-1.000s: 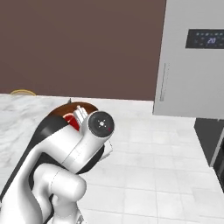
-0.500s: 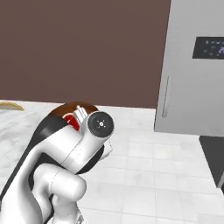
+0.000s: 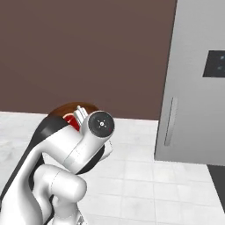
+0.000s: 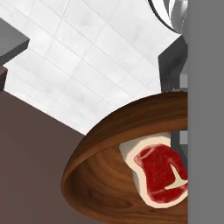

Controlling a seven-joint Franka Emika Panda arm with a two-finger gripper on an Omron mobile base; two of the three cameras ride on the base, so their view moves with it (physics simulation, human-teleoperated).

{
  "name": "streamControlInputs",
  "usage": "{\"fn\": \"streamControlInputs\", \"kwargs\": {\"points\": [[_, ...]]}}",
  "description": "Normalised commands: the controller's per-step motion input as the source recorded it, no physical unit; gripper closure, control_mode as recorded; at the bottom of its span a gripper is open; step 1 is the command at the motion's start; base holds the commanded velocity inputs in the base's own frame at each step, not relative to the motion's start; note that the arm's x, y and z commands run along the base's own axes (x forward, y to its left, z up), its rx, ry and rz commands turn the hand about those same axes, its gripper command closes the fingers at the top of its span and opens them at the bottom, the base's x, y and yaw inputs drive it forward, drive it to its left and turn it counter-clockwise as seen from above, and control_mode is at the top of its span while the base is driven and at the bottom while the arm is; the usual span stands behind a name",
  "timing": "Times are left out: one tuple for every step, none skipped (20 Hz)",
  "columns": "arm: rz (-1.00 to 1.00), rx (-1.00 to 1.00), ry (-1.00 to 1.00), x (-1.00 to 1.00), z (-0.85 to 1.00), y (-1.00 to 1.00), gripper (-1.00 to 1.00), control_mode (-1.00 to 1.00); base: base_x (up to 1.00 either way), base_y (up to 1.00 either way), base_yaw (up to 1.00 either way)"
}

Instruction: Place one of the steaks on the plate and the other in the bowl. Then place the bowl in the fridge.

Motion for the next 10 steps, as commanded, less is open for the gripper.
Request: {"fn": "streamControlInputs", "kwargs": {"points": [[0.00, 0.00, 0.00, 0.00, 0.00, 0.00, 1.00, 1.00, 1.00, 0.24, -0.11], [0.00, 0.00, 0.00, 0.00, 0.00, 0.00, 1.00, 1.00, 1.00, 0.26, -0.12], [0.00, 0.00, 0.00, 0.00, 0.00, 0.00, 1.00, 1.00, 1.00, 0.27, -0.12], [0.00, 0.00, 0.00, 0.00, 0.00, 0.00, 1.00, 1.00, 1.00, 0.29, -0.13], [0.00, 0.00, 0.00, 0.00, 0.00, 0.00, 1.00, 1.00, 1.00, 0.30, -0.13], [0.00, 0.00, 0.00, 0.00, 0.00, 0.00, 1.00, 1.00, 1.00, 0.34, -0.14], [0.00, 0.00, 0.00, 0.00, 0.00, 0.00, 1.00, 1.00, 1.00, 0.37, -0.15], [0.00, 0.00, 0.00, 0.00, 0.00, 0.00, 1.00, 1.00, 1.00, 0.39, -0.15], [0.00, 0.00, 0.00, 0.00, 0.00, 0.00, 1.00, 1.00, 1.00, 0.44, -0.16], [0.00, 0.00, 0.00, 0.00, 0.00, 0.00, 1.00, 1.00, 1.00, 0.44, -0.16]]}}
